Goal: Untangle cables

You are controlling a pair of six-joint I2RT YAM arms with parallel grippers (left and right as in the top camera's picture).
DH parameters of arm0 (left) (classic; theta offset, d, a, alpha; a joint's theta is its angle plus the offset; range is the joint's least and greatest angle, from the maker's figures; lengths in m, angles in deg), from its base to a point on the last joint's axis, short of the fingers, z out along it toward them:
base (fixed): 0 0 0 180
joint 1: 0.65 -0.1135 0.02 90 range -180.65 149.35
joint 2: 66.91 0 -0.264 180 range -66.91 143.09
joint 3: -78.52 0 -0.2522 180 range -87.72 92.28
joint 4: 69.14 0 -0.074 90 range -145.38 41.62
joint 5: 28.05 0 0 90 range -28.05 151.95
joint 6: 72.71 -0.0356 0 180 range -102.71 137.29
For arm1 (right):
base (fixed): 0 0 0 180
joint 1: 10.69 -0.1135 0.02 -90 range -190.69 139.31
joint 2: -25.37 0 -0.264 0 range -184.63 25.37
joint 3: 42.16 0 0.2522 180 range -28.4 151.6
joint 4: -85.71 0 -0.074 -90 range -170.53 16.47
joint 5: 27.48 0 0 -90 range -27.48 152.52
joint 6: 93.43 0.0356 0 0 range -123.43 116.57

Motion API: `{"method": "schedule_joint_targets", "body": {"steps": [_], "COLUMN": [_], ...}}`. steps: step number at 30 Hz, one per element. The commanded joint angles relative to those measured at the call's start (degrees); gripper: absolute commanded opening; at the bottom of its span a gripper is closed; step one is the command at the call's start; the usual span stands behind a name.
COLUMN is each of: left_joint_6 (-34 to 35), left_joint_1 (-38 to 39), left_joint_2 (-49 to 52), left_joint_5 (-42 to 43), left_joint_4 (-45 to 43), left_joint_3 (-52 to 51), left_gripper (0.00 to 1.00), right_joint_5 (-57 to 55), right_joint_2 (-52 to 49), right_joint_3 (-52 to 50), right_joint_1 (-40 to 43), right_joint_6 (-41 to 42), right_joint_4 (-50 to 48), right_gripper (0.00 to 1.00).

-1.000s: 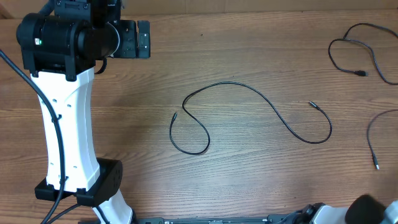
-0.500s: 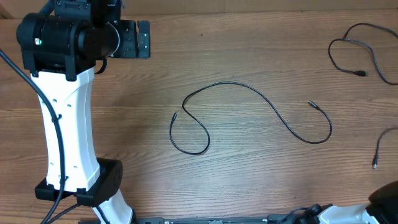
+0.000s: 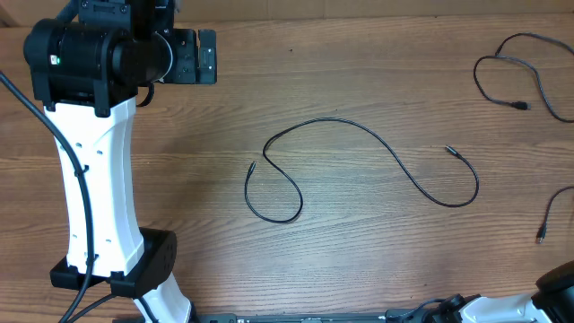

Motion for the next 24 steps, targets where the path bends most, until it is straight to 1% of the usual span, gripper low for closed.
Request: {"method": "schedule_joint_targets", "body": {"steps": [1, 7, 9, 10, 11, 12, 13, 14, 15, 17, 19, 24], "left_joint_6": [-0.81, -0.42, -0.42, -0.42, -0.42, -0.42, -0.42, -0.42, -0.39, -0.42, -0.42, -0.42], "left_joint_1": [0.17, 0.15, 0.15, 0.15, 0.15, 0.15, 0.15, 0.15, 0.15, 0.15, 0.15, 0.15], "left_joint_2": [0.44, 0.44, 0.44, 0.44, 0.44, 0.44, 0.44, 0.44, 0.44, 0.44, 0.44, 0.44], "left_joint_5": [0.50, 0.50, 0.50, 0.50, 0.50, 0.50, 0.50, 0.50, 0.50, 0.50, 0.50, 0.50], "left_joint_4": [-0.07, -0.07, -0.07, -0.07, -0.07, -0.07, -0.07, -0.07, -0.07, -0.07, -0.07, -0.07], "left_joint_3": [-0.22, -0.22, -0.22, -0.22, -0.22, -0.22, -0.22, -0.22, -0.22, -0.22, -0.22, -0.22], "left_gripper": [1.00, 1.00, 0.99, 0.99, 1.00, 1.00, 1.00, 1.00, 1.00, 1.00, 0.99, 0.99], "right_joint_5": [4.87, 8.09, 9.11, 9.44, 9.97, 10.34, 10.47, 10.93, 11.32, 13.40, 17.29, 25.49], "right_joint_2": [0.09, 0.07, 0.07, 0.07, 0.07, 0.09, 0.13, 0.33, 0.61, 2.84, 6.91, 16.65], "right_joint_3": [-8.63, -24.22, -27.06, -27.91, -28.46, -28.48, -28.39, -28.17, -27.80, -25.62, -22.88, -17.59], "right_joint_1": [-0.26, -0.24, -0.24, -0.24, -0.26, -0.26, -0.26, -0.26, -0.24, -0.26, -0.26, -0.26], "right_joint_6": [0.13, 0.17, 0.15, 0.15, 0.13, 0.11, 0.11, -0.09, -0.11, -1.33, -4.83, -7.80], "right_joint_4": [-6.75, -20.26, -23.10, -23.91, -24.59, -24.65, -24.63, -24.55, -24.24, -23.17, -23.08, -23.10], "right_gripper": [0.04, 0.04, 0.05, 0.07, 0.15, 0.37, 0.63, 0.93, 1.00, 1.00, 1.00, 1.00]}}
